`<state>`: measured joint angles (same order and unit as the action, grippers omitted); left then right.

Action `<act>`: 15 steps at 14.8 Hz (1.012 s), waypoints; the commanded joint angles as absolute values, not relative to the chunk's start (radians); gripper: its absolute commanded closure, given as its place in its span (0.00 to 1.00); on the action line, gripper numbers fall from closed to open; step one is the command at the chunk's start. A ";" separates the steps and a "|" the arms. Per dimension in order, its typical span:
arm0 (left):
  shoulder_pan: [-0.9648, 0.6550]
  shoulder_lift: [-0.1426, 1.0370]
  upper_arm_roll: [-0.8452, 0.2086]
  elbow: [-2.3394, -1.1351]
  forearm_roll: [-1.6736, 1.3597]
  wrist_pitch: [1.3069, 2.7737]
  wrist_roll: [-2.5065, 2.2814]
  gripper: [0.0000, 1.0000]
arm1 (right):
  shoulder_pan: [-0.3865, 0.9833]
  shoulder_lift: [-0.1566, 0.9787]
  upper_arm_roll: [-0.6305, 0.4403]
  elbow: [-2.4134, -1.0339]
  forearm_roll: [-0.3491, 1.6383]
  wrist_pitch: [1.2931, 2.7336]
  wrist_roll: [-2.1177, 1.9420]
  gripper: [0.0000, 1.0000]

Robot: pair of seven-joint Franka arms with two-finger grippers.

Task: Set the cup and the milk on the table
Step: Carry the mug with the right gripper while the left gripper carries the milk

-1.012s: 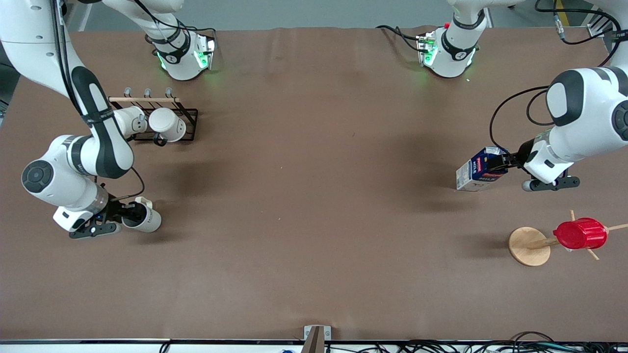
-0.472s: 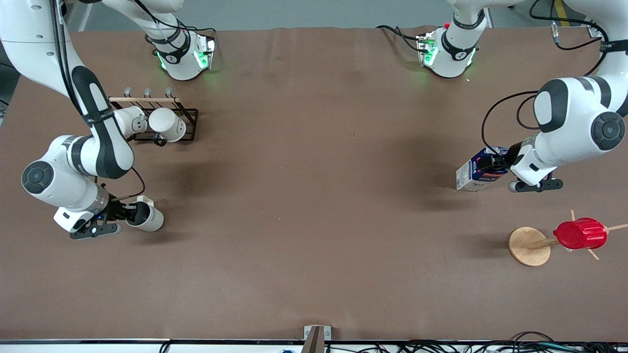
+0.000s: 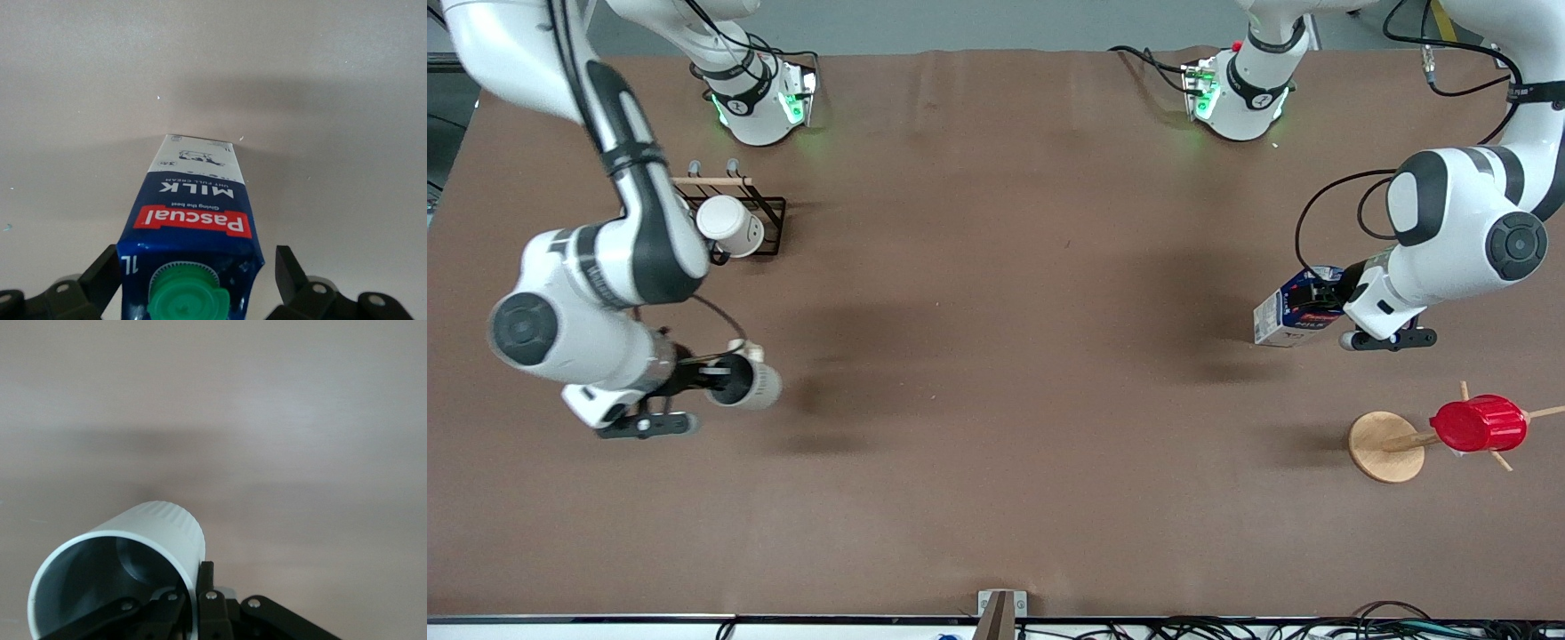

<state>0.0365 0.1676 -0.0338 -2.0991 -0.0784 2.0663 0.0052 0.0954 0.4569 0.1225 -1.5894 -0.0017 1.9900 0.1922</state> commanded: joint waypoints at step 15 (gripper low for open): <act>-0.058 0.181 -0.046 -1.873 -0.078 2.049 -0.021 0.69 | 0.627 0.756 0.140 -1.391 -0.047 2.166 0.906 0.99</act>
<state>-0.0194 0.1656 -0.0450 -1.9473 -0.0781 2.0664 0.0042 0.6058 0.7401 0.1435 -1.4082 -0.0134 2.1733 0.8487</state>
